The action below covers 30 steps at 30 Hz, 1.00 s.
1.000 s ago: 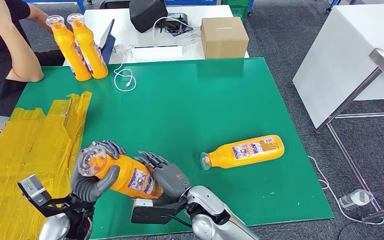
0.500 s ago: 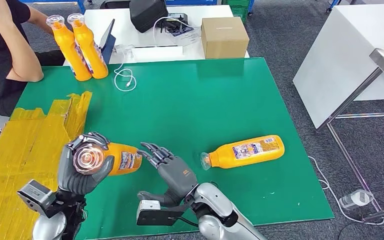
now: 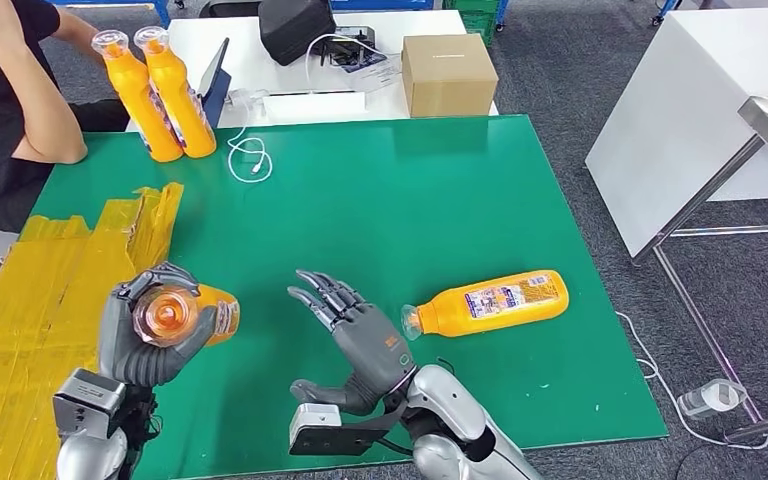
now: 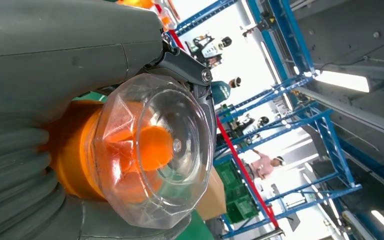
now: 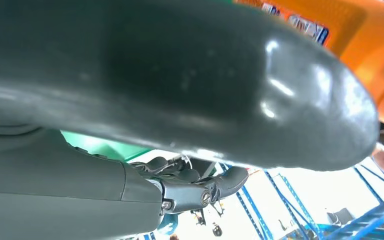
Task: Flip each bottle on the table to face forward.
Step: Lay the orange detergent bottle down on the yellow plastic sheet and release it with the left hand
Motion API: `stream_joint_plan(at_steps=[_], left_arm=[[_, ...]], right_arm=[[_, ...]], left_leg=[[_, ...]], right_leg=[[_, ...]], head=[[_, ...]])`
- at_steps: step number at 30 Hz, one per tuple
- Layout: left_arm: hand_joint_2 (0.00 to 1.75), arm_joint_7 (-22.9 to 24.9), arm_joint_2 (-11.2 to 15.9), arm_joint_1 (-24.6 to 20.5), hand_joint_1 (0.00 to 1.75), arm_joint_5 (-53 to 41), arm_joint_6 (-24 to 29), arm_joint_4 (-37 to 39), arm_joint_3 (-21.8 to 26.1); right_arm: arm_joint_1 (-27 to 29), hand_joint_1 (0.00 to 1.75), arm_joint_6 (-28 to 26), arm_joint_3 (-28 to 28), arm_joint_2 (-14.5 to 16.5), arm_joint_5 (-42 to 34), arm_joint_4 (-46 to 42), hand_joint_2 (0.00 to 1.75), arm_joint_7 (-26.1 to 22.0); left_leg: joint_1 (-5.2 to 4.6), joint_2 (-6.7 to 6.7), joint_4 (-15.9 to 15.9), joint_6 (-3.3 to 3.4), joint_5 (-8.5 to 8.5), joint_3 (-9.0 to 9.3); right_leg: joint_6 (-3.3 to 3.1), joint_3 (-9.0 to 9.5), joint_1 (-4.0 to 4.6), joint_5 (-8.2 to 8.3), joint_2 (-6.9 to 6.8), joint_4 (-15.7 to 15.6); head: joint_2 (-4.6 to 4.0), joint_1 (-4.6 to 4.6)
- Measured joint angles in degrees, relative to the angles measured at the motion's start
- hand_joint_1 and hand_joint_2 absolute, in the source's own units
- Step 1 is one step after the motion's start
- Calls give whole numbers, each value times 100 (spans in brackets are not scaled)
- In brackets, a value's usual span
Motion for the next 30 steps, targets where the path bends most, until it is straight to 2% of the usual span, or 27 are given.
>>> stream_joint_plan(at_steps=[5, 11, 15, 20, 23, 30], left_arm=[[175, -64, 14, 16, 175, -524, 454, -8, 46], [175, -32, 165, 88, 175, -2215, 1814, -9, 46], [175, 138, 313, 218, 175, -3295, 2683, 103, -50], [175, 585, 511, 265, 175, -4209, 3270, 437, -260], [175, 768, 644, 234, 175, -4392, 3275, 791, -385], [175, 973, 873, 62, 175, -4457, 2589, 1632, -629]], right_arm=[[24, 0, -14, -19, -44, 8, -109, 0, -4], [64, 0, -44, -46, -140, -5, -305, 0, -43], [62, 0, -38, -58, -225, -114, -377, 0, -87], [43, 0, -21, -58, -298, -202, -387, 0, -131], [-7, 0, 8, -56, -332, -257, -387, 0, -139], [-96, 0, 80, -47, -360, -317, -377, 0, -142]], left_leg=[[0, 0, 0, 0, 0, 0], [0, 0, 0, 0, 0, 0], [0, 1, 0, 0, 0, 0], [0, 0, 0, 0, 0, 0], [0, 0, 0, 0, 0, 1], [0, 0, 0, 0, 1, 0]], right_leg=[[0, 0, 0, 0, 0, 0], [0, 0, 0, 0, 0, 0], [0, -1, 0, 0, 0, 0], [0, 0, 0, 0, 0, 0], [0, 1, 0, 0, 0, 0], [0, 0, 0, 0, 0, 0]], head=[[0, 1], [0, 0], [0, 1], [0, 1], [0, 0], [0, 1]])
